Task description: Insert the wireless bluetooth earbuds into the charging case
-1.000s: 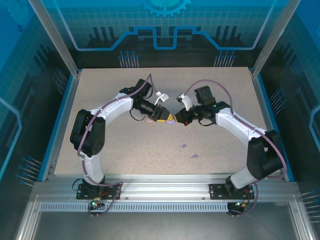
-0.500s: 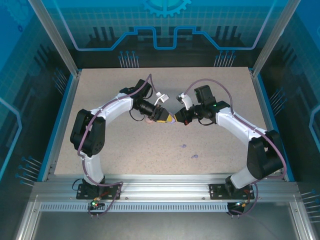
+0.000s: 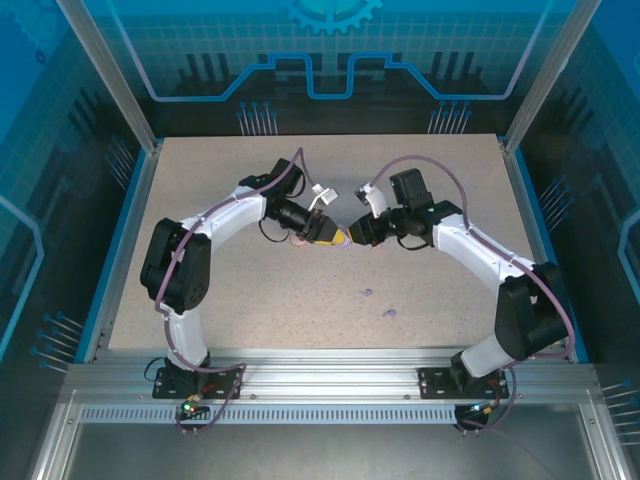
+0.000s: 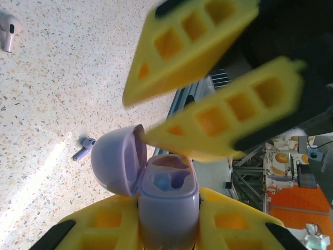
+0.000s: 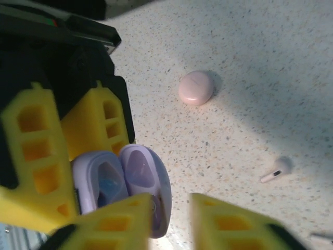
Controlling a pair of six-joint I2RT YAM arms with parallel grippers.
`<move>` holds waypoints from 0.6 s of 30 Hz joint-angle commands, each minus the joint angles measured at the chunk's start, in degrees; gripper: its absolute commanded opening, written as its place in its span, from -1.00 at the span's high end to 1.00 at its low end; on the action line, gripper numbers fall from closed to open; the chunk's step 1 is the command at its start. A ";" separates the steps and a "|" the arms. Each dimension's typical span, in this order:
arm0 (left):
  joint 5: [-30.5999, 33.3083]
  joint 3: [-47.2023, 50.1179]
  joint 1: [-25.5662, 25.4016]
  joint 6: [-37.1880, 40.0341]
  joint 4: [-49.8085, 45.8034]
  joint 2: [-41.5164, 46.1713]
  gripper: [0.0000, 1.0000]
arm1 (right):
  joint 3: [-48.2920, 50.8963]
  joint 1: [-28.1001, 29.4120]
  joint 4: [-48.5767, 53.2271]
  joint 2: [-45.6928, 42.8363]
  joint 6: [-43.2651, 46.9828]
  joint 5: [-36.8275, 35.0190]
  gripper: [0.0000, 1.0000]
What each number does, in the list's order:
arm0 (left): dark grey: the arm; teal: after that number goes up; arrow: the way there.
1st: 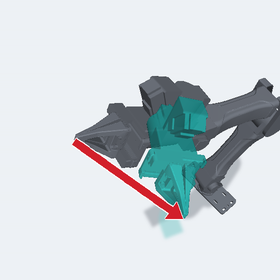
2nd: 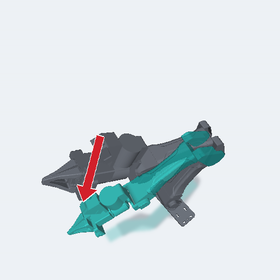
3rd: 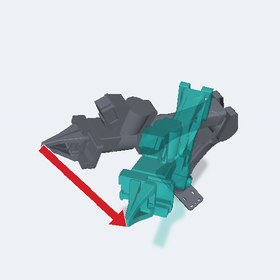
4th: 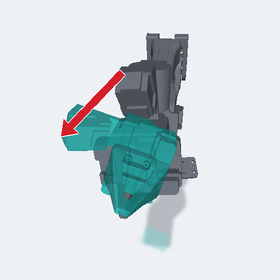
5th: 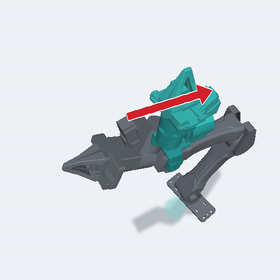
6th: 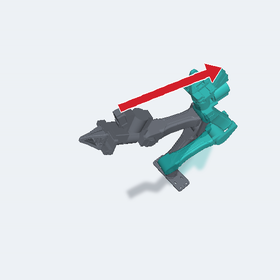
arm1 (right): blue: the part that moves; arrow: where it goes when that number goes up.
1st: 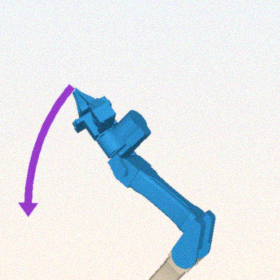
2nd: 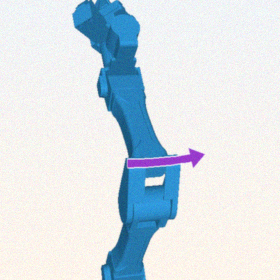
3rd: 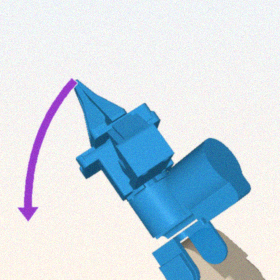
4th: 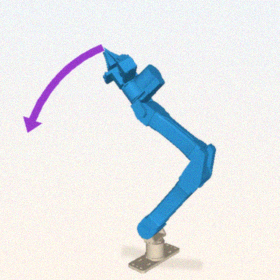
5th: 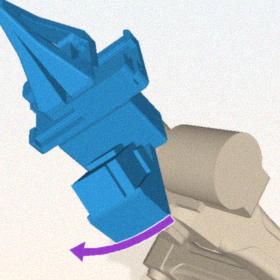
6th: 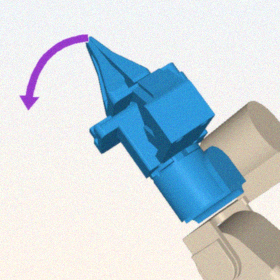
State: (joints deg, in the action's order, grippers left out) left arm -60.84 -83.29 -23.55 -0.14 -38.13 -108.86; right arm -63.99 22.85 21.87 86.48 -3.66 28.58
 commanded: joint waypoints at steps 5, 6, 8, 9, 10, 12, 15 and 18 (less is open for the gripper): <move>5.81 5.13 0.90 -4.99 10.52 6.02 1.00 | -3.73 -1.71 6.85 -11.17 -7.53 -5.82 -0.33; 7.04 6.46 1.25 -6.19 12.79 7.66 1.00 | -3.41 -2.05 8.36 -12.42 -8.63 -6.85 -0.37; 9.78 9.62 1.82 -8.48 18.04 10.95 1.00 | -2.04 -2.59 10.03 -14.45 -11.44 -8.78 -0.43; 11.66 11.51 2.00 -9.50 20.84 12.61 1.00 | -1.25 -2.71 10.96 -15.23 -13.36 -10.23 -0.44; 12.93 13.08 2.01 -10.21 23.31 14.53 1.00 | -0.42 -2.73 11.62 -15.81 -14.94 -10.84 -0.45; 16.09 17.76 2.03 -12.38 30.28 18.59 1.00 | 1.93 -2.72 12.77 -16.88 -19.75 -13.91 -0.45; 21.03 24.98 2.04 -15.59 41.47 24.39 1.00 | 5.68 -2.51 13.45 -17.48 -25.90 -17.64 -0.45; 27.96 33.09 2.02 -18.70 53.63 30.03 1.00 | 9.30 -1.72 13.83 -17.18 -31.97 -21.54 -0.46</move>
State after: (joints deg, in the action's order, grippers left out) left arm -41.12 -55.40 -21.58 -14.26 -0.58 -82.39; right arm -57.36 20.84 32.12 69.10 -26.74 12.73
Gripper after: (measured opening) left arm 0.221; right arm 0.727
